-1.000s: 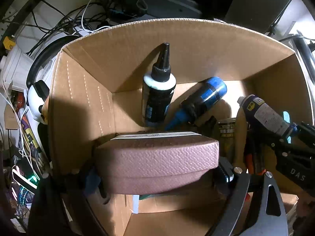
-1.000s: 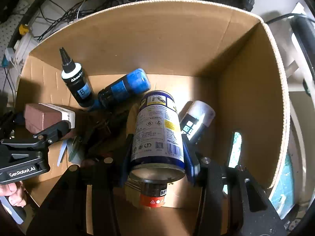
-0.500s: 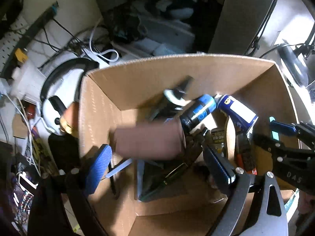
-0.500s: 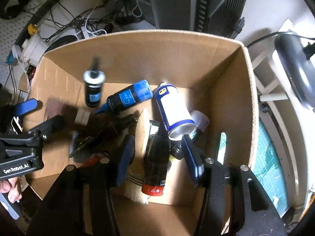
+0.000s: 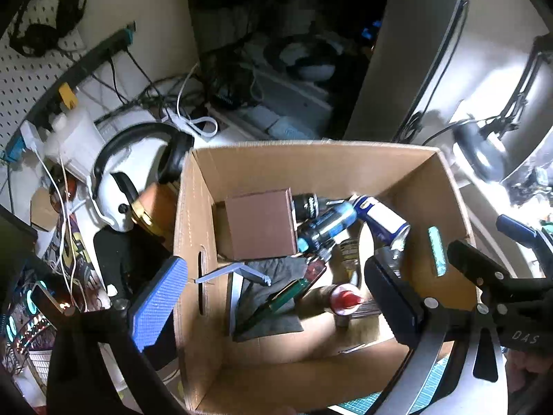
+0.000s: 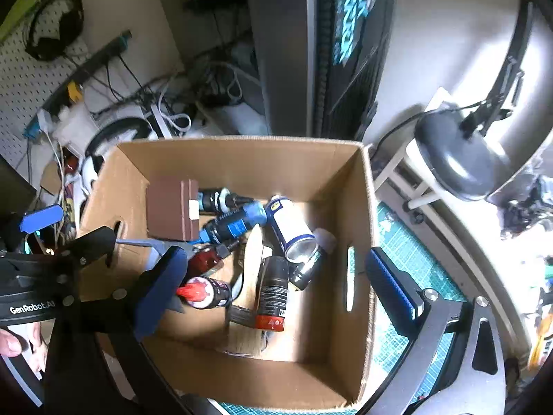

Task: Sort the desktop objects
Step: 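Withdraw both tools up and away from the cardboard box, then move both open tools back over the cutting mat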

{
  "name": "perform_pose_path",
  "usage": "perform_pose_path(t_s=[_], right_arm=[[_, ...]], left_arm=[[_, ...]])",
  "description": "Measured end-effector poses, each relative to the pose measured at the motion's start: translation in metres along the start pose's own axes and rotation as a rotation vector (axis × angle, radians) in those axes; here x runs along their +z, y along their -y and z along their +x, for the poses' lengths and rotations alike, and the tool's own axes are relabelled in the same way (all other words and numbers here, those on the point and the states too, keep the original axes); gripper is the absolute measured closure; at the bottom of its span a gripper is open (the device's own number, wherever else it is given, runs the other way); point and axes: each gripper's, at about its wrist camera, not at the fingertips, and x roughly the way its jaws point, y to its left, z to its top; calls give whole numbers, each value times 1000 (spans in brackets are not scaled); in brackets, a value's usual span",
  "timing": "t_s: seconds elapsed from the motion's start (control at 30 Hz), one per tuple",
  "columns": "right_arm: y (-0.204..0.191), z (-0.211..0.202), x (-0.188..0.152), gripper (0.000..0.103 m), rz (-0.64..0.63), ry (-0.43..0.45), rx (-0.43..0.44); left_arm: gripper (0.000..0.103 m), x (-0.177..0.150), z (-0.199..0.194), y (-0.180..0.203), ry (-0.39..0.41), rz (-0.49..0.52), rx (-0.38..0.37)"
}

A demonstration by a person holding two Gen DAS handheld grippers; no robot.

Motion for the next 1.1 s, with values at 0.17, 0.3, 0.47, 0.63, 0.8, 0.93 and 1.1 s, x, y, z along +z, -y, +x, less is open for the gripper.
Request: perform_pose_path(t_s=[0.17, 0.3, 0.47, 0.63, 0.8, 0.93, 1.1], right_arm=[[0, -43, 3, 0, 18, 82, 13], [-1, -83, 6, 0, 25, 163, 21], [-2, -135, 9, 0, 23, 261, 23], [4, -183, 6, 0, 42, 350, 32], [12, -225, -4, 0, 58, 426, 38], [22, -250, -19, 0, 81, 467, 34], [37, -274, -46, 0, 127, 506, 6]], left_arm=[[0, 6, -44, 4, 85, -3, -22], [0, 11, -84, 10, 162, -2, -31], [0, 15, -135, 22, 268, 14, -33], [0, 12, -180, 34, 372, 17, -31], [0, 5, -213, 44, 461, 34, -15], [0, -3, -231, 50, 491, 46, -28], [0, -19, -243, 58, 512, 74, -54]])
